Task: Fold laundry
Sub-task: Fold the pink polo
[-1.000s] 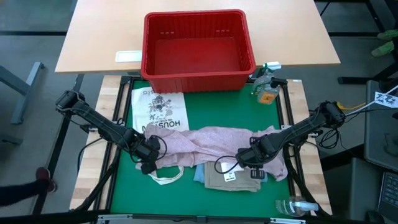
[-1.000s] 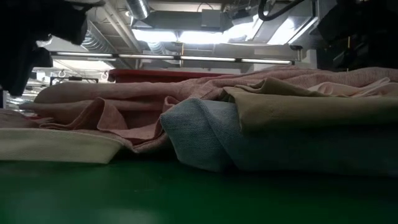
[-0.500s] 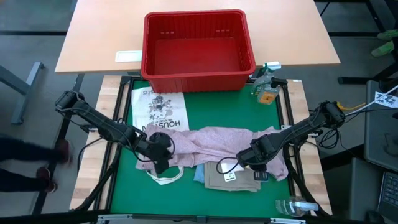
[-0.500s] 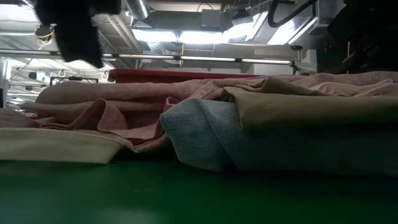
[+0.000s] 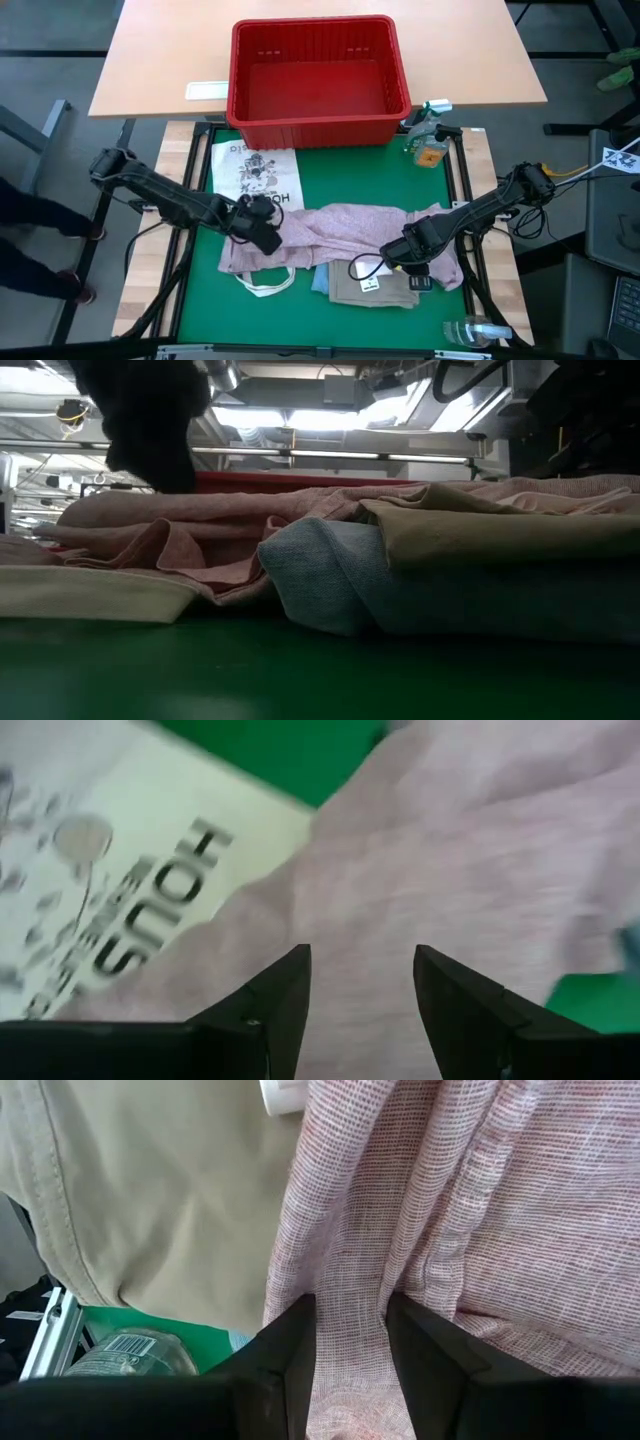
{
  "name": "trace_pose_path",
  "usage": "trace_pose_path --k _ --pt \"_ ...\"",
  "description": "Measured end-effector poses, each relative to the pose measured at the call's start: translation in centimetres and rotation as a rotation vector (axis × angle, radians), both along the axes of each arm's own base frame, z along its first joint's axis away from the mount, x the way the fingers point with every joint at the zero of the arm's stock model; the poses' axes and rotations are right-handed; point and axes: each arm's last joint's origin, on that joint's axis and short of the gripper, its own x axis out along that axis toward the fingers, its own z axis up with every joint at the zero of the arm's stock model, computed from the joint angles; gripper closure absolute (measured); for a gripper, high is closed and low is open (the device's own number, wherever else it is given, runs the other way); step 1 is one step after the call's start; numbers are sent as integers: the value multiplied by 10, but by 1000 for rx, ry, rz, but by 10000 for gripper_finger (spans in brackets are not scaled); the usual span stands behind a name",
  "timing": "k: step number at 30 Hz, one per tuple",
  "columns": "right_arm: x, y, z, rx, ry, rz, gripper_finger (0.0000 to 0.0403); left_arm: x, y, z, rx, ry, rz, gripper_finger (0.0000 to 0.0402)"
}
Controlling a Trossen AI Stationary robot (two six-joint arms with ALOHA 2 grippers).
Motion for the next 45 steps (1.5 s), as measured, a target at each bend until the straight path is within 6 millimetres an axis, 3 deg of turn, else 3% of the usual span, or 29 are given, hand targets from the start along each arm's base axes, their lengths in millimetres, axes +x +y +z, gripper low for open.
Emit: trace_pose_path --k 14,25,39,45 --pt "0 0 0 2 -5 17 276 12 13 -24 -285 188 -39 242" --pt "0 0 0 3 -5 18 276 9 -7 -23 -401 226 -187 393" --pt "-3 0 3 52 21 20 276 -2 -41 -22 -410 229 -327 399" --pt "-4 0 3 54 29 17 276 -1 -46 -27 -370 234 -332 373"
